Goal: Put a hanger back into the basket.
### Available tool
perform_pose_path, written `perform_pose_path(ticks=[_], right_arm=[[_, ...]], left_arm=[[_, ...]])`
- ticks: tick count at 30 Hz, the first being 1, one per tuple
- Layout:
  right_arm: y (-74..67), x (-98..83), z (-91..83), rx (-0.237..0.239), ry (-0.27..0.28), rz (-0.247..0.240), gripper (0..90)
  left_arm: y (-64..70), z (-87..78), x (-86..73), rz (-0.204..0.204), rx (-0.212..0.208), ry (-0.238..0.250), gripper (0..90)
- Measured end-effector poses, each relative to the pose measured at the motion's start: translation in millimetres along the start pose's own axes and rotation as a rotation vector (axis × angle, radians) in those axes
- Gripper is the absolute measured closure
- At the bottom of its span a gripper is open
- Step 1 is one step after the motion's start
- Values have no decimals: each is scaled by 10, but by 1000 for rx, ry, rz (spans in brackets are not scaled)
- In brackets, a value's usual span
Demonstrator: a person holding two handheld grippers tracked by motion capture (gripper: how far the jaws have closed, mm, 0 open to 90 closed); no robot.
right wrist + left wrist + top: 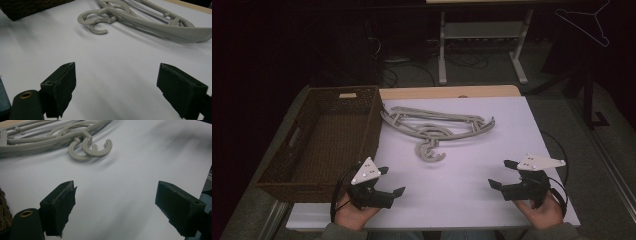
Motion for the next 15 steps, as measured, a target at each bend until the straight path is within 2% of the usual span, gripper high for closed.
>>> perform_pose_path(ticks=[4, 10, 15], right_arm=[[23, -16, 19, 9, -8, 16, 148], [42, -11, 62, 26, -17, 6, 151], [67, 31, 103, 35, -36, 0, 151]], left_arm=[[9, 14, -4, 2, -2, -8, 159], [15, 19, -13, -7, -10, -3, 159], [16, 23, -5, 5, -13, -5, 159]])
Point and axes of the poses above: each handheld gripper's, and its own axes: z roughly forward along the jaws, x roughly out of its top, y roughly to its right, the point moved 3 cm from there along z, roughly forward along the jaws, and after that the axes turned 12 degrees about -z, right-handed, at the moved point
